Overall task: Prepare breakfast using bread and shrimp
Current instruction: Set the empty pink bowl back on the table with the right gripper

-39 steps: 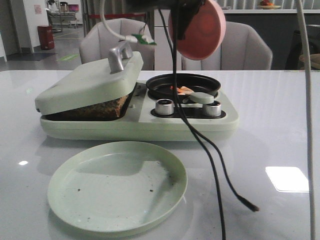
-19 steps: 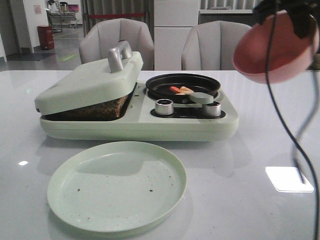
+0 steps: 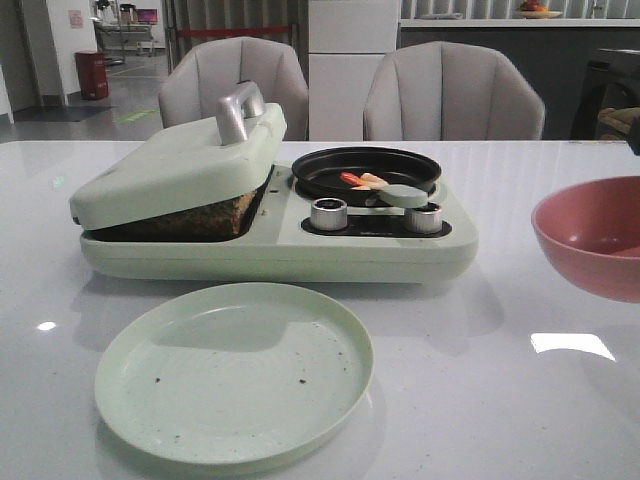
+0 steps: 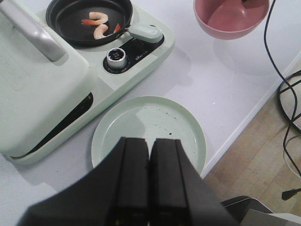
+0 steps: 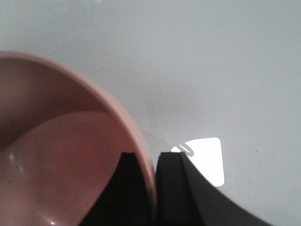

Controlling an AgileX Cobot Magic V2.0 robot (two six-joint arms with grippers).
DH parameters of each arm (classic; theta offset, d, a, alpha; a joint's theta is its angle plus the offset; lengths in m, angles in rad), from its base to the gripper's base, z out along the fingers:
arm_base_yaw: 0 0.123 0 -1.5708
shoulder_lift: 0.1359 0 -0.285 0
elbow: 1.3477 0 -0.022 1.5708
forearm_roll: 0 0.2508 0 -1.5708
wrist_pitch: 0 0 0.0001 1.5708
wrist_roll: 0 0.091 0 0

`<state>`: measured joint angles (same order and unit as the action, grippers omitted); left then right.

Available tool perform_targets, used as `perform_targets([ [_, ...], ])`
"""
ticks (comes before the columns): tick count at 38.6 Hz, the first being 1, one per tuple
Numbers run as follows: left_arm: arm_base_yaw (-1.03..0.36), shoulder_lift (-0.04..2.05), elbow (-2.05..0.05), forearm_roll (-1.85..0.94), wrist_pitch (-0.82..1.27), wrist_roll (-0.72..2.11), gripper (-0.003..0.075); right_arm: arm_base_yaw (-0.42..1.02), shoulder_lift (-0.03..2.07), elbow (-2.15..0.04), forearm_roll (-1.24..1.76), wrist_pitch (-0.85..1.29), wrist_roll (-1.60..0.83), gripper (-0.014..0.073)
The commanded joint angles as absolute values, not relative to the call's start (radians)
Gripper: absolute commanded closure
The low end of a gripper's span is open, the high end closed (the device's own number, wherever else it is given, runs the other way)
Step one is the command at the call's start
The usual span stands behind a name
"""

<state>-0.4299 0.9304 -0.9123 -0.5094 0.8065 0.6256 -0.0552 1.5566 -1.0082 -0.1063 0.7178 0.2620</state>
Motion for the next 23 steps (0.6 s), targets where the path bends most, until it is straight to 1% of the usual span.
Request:
perform_targets([
  [1,-0.436,0.916,-0.941,-0.539,0.748,0.628,0.0621,-0.084,1.554,-1.027,-0.1,0.622,0.243,0.0546],
  [5,-0.436,0.916,-0.941,-0.539,0.75,0.628,0.0621,-0.092,1.59,-1.027,-0.101,0.595,0.243,0.0543],
  [7,-0.436,0.916,-0.941,-0.541,0.75,0.628,0.0621,-0.094,1.608,-1.027,-0.101,0.582,0.243,0.0519],
  [10,-0.436,0.916,-0.941,-0.543,0.753,0.628,0.0621,-0.094,1.629,-1.027,-0.101,0.562,0.243,0.043],
  [12,-0.436,0.916,-0.941,-0.543,0.754,0.628,0.0621,-0.095,1.637,-1.027,-0.101,0.552,0.243,0.033],
  [15,-0.436,0.916,-0.941,-0.543,0.755,0.628,0.0621,-0.095,1.639,-1.035,-0.101,0.551,0.243,0.0203],
  [18,-0.436,0.916,-0.941,-0.543,0.755,0.628,0.062,-0.095,1.633,-1.052,-0.101,0.563,0.243,0.0116],
  [20,-0.436,0.916,-0.941,-0.543,0.755,0.628,0.062,-0.095,1.619,-1.064,-0.103,0.575,0.243,0.009],
  [23,-0.436,0.916,-0.941,-0.543,0.755,0.628,0.062,-0.087,1.579,-1.073,-0.103,0.593,0.239,0.0087],
])
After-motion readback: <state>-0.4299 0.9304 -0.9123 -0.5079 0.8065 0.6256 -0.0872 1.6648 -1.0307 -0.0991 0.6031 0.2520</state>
